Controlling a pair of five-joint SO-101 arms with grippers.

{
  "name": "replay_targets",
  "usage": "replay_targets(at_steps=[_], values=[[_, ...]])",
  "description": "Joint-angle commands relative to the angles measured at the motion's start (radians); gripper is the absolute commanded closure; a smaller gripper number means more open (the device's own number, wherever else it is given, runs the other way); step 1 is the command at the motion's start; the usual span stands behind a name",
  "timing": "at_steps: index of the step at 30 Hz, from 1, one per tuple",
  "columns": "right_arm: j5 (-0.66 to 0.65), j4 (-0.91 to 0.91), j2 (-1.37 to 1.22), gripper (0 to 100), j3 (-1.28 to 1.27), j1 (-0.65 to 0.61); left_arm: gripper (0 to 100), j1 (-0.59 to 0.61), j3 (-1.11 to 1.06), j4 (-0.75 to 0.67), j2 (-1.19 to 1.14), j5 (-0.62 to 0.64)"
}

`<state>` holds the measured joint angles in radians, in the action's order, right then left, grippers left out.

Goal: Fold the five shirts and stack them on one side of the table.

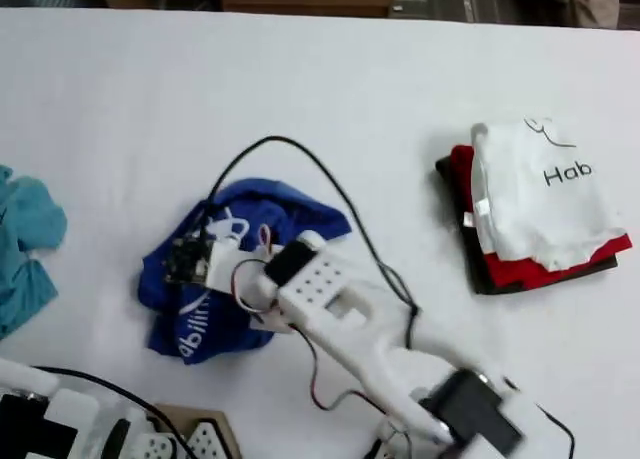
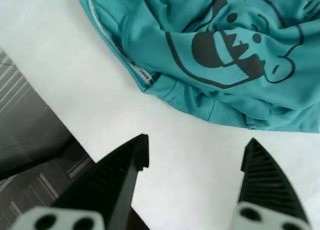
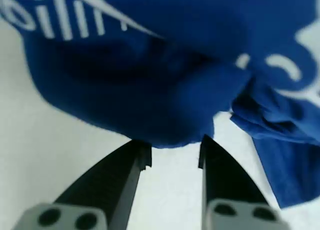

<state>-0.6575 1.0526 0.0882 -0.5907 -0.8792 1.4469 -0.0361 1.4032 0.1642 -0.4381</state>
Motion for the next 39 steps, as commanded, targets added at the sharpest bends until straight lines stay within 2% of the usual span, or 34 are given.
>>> replay_targets(at_steps=[1,4,13,17,20,22,24,30,32,34,39], values=[[0.006,-0.077,-0.105,89.9,0.063,0.044,69,0.011,0.008,-0.015,0.002,-0.011],[0.006,-0.097,-0.194,98.6,0.147,0.101,69,0.006,0.008,-0.015,0.005,-0.011],[0.005,0.035,-0.249,97.8,0.483,0.421,69,-0.003,0.002,-0.009,0.002,-0.011],[0.005,0.156,-0.249,97.8,0.588,0.539,69,-0.074,0.001,0.009,0.000,-0.008],[0.005,0.243,-0.249,97.5,0.608,0.572,69,-0.160,0.001,0.037,0.000,-0.003],[0.003,0.298,-0.249,97.4,0.606,0.558,69,-0.221,0.001,0.054,0.000,-0.002],[-0.068,0.343,-0.248,95.4,0.612,0.532,69,-0.276,0.001,0.060,0.000,-0.002],[-0.261,0.501,-0.114,71.4,0.637,0.444,69,-0.364,0.001,0.037,0.000,0.000],[-0.282,0.565,-0.044,70.7,0.612,0.381,69,-0.356,0.001,-0.008,0.000,0.011],[-0.282,0.582,0.038,72.4,0.571,0.314,69,-0.299,0.005,-0.040,0.000,0.054],[-0.256,0.513,0.157,73.5,0.391,0.140,69,-0.172,0.002,-0.072,0.000,0.097]])
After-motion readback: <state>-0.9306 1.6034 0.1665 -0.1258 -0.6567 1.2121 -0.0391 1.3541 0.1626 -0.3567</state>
